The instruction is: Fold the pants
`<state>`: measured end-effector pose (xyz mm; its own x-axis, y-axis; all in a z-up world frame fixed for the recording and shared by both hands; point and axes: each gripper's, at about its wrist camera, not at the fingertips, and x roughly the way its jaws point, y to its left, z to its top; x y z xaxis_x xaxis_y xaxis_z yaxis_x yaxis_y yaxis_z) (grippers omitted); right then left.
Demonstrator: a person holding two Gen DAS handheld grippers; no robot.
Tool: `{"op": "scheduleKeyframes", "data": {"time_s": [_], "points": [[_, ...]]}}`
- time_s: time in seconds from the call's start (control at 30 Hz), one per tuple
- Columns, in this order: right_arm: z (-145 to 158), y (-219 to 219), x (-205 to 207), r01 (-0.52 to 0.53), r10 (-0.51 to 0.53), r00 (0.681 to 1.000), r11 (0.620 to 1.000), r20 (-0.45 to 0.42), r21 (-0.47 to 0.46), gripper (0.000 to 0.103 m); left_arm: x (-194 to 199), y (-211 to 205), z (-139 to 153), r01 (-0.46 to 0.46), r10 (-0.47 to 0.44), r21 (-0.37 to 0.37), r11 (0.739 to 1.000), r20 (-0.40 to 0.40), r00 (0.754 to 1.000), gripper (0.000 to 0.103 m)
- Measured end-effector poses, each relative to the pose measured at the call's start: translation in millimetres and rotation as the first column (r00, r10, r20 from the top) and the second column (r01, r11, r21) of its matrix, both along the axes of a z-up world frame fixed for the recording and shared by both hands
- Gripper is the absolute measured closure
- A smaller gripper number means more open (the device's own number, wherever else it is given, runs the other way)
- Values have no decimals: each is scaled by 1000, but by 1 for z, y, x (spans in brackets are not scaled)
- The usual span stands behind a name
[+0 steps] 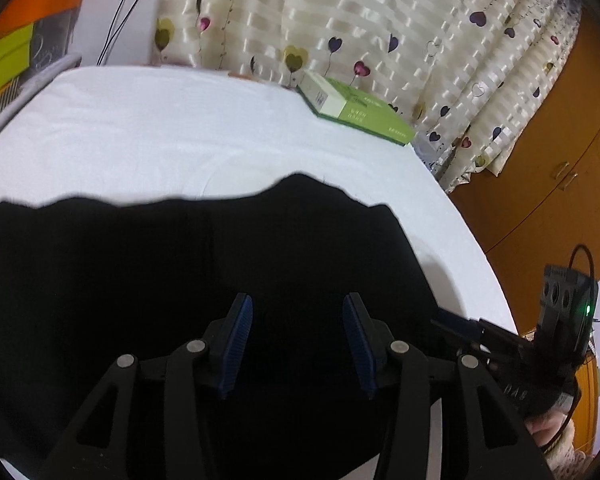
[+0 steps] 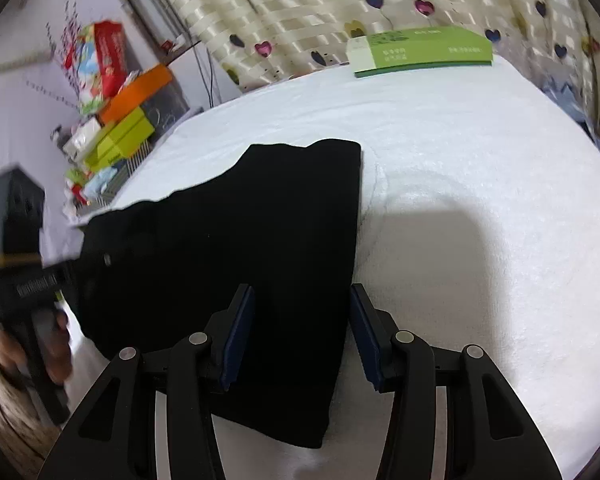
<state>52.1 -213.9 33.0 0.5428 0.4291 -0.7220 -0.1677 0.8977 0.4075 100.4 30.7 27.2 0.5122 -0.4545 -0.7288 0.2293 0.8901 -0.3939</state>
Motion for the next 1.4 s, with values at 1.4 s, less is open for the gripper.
{"op": "scheduleKeyframes", "data": {"time_s": [1.4], "points": [[-15,-25,-19,-21,44,996,968,-84,250,81,-5,-42,20,-15,13,79,997,34,999,53]]}}
